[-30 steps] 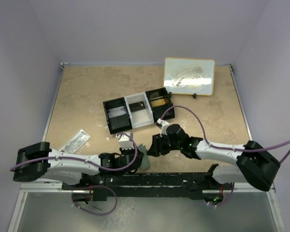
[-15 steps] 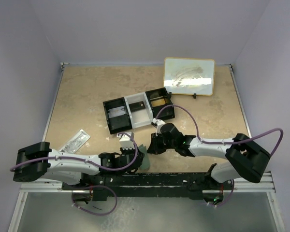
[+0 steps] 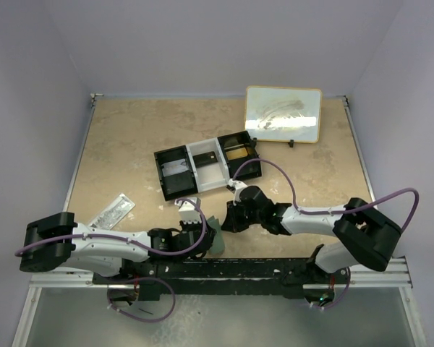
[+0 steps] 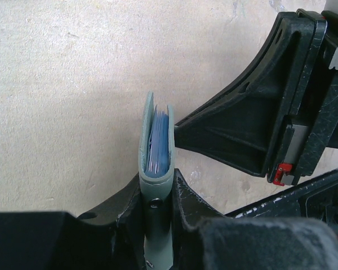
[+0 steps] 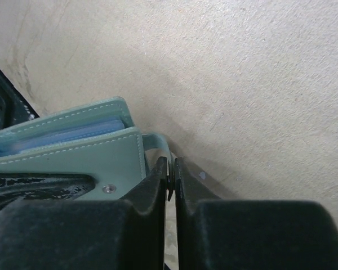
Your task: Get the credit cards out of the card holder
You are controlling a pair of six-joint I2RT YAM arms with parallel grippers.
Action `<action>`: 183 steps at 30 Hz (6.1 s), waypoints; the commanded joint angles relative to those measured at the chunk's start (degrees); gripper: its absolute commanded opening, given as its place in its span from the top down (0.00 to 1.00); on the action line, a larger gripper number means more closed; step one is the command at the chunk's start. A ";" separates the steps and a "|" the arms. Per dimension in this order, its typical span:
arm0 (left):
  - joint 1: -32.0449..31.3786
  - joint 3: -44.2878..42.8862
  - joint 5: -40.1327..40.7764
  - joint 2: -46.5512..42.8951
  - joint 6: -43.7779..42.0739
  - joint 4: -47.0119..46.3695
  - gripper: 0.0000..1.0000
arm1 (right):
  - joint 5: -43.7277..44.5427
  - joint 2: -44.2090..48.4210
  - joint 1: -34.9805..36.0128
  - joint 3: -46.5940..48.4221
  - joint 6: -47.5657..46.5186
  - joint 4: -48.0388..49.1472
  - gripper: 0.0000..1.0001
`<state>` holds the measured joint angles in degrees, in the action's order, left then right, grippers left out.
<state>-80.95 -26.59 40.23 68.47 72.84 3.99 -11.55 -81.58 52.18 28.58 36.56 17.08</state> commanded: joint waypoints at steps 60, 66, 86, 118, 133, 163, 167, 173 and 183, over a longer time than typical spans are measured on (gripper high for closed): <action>7.89 -7.59 -6.95 -2.58 -5.54 4.38 0.43 | 8.69 29.68 -7.89 -12.59 27.36 -25.52 1.00; 9.28 -10.57 -7.07 4.04 -6.84 4.39 0.43 | 9.57 28.30 -7.99 -13.74 28.80 -23.42 1.00; 10.07 -16.40 -11.80 16.00 -9.83 4.85 0.45 | 11.55 24.51 -8.15 -12.37 27.54 -22.33 1.00; 9.85 -13.17 -28.93 21.05 -12.84 -12.72 0.72 | 19.73 31.52 -8.58 0.47 26.30 -41.07 0.62; 9.67 -13.31 -29.36 20.27 -13.76 -11.85 0.67 | 1.68 20.32 -8.60 0.53 21.65 -14.60 0.78; 15.46 -14.00 -18.52 13.41 -21.97 4.24 0.62 | -1.54 12.13 -8.65 -14.56 30.33 9.98 0.77; 15.49 -13.61 -19.96 15.00 -21.40 2.72 0.73 | -1.57 9.76 -8.68 -14.29 30.93 11.53 0.76; 15.47 -12.59 -22.47 14.52 -21.01 2.62 0.84 | -2.56 4.21 -9.50 -13.22 31.69 13.22 0.78; 15.17 -10.37 -26.69 13.96 -19.50 -0.33 0.89 | -6.33 -0.11 -10.15 -13.82 31.04 20.76 0.79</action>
<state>-65.63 -38.15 18.09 83.33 51.92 8.36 -16.58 -80.14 42.02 14.55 68.62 33.87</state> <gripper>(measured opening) 0.118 0.194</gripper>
